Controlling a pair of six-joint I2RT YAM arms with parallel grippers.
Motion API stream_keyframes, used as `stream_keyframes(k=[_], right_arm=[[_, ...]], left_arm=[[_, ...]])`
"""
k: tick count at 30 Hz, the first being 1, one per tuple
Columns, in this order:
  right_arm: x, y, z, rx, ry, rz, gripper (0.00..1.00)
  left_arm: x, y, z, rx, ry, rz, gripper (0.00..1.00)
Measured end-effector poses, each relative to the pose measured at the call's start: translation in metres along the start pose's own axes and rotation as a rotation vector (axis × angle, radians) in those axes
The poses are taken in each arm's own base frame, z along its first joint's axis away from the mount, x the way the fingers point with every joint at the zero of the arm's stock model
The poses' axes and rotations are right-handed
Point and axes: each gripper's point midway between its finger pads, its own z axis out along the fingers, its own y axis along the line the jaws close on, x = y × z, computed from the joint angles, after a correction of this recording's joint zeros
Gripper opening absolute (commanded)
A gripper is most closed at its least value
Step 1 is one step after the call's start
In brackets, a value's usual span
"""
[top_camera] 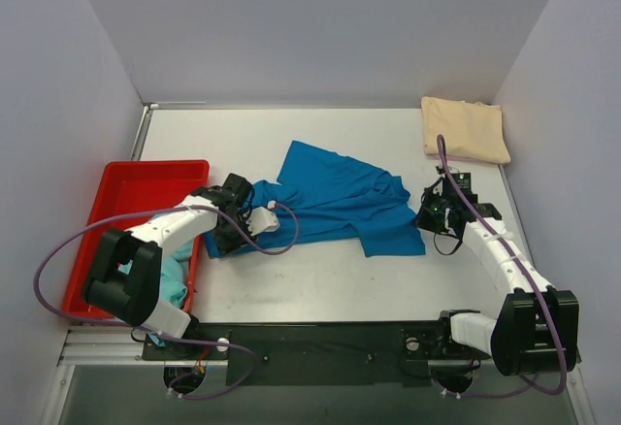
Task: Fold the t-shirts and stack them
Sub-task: Flatten out the tshirt
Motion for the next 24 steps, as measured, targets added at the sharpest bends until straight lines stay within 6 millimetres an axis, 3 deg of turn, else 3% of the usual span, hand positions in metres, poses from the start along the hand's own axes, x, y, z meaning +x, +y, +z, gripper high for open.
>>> stream_keyframes(k=[9, 17, 24], right_arm=[[0.001, 0.002, 0.0, -0.013, 0.004, 0.0, 0.0], [0.001, 0.003, 0.0, -0.02, 0.006, -0.003, 0.0], [0.001, 0.003, 0.0, -0.02, 0.006, -0.003, 0.0]], left_arm=[[0.019, -0.009, 0.01, 0.013, 0.058, 0.027, 0.37], [0.018, -0.003, 0.012, -0.015, 0.062, 0.026, 0.0], [0.017, -0.003, 0.011, -0.006, 0.053, 0.019, 0.0]])
